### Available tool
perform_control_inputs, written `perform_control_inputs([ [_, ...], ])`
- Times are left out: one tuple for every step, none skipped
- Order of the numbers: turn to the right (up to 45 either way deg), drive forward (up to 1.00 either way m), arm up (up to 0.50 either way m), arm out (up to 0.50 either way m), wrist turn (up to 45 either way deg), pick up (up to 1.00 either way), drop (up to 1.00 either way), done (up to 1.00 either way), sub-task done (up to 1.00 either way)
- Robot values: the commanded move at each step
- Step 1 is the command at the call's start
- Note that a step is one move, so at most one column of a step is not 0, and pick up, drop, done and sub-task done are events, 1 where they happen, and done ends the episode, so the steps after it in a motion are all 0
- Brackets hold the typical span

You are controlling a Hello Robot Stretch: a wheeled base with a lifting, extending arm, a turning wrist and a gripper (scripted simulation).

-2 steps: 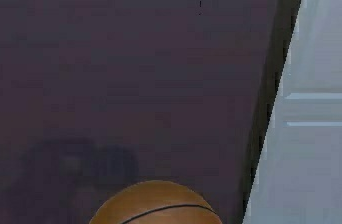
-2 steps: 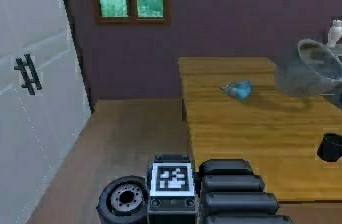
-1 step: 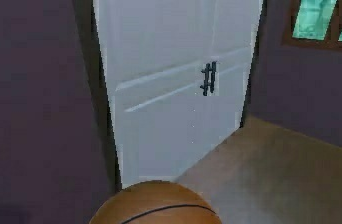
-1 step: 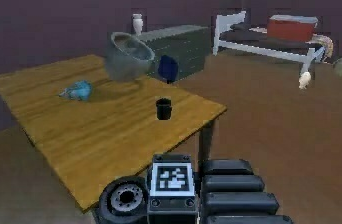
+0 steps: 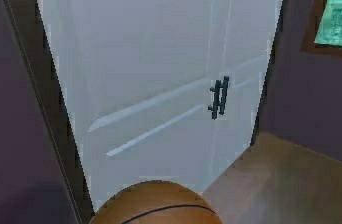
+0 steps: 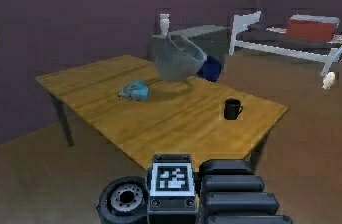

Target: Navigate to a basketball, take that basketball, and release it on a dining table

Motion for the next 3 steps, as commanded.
perform_control_inputs([
  [42.0, 0.0, 0.0, 0.0, 0.0, 0.0, 0.0, 0.0, 0.0],
  [0.0, 1.0, 0.0, 0.0, 0.0, 0.0, 0.0, 0.0, 0.0],
  [-45.0, 0.0, 0.0, 0.0, 0.0, 0.0, 0.0, 0.0, 0.0],
])
